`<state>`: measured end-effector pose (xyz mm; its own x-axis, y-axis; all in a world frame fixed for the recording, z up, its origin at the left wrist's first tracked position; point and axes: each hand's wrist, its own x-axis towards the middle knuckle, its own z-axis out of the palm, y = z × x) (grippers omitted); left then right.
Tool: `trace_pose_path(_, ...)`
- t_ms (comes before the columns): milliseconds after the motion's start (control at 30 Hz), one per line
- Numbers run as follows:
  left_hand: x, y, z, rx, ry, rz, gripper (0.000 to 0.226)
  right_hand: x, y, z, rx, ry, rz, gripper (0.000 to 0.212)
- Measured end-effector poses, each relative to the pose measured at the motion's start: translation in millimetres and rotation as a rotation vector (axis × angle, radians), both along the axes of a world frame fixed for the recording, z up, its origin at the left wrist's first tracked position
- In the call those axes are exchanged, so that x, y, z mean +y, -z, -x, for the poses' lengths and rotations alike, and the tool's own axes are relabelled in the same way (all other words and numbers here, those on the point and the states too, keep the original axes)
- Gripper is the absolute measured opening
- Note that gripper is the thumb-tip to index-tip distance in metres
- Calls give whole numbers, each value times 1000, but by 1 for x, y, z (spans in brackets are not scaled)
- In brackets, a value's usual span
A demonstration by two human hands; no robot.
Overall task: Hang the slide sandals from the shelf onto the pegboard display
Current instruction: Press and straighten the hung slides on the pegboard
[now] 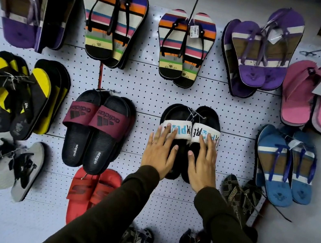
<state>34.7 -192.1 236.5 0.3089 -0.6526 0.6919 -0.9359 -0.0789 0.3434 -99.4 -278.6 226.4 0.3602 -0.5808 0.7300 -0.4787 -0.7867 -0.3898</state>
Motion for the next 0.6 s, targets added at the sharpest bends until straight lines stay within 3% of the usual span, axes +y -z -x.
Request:
trace_pose_path(267, 85, -1, -76, -147, -214, 131, 58, 67, -2, -85, -74, -163, 90, 59)
trace_pose_path(433, 135, 5, -142, -112, -325, 144, 59, 116, -9, -149, 35, -286, 134, 63)
trace_pose_path(600, 152, 18, -190, -127, -338, 34, 59, 138, 1, -194, 134, -337, 150, 63)
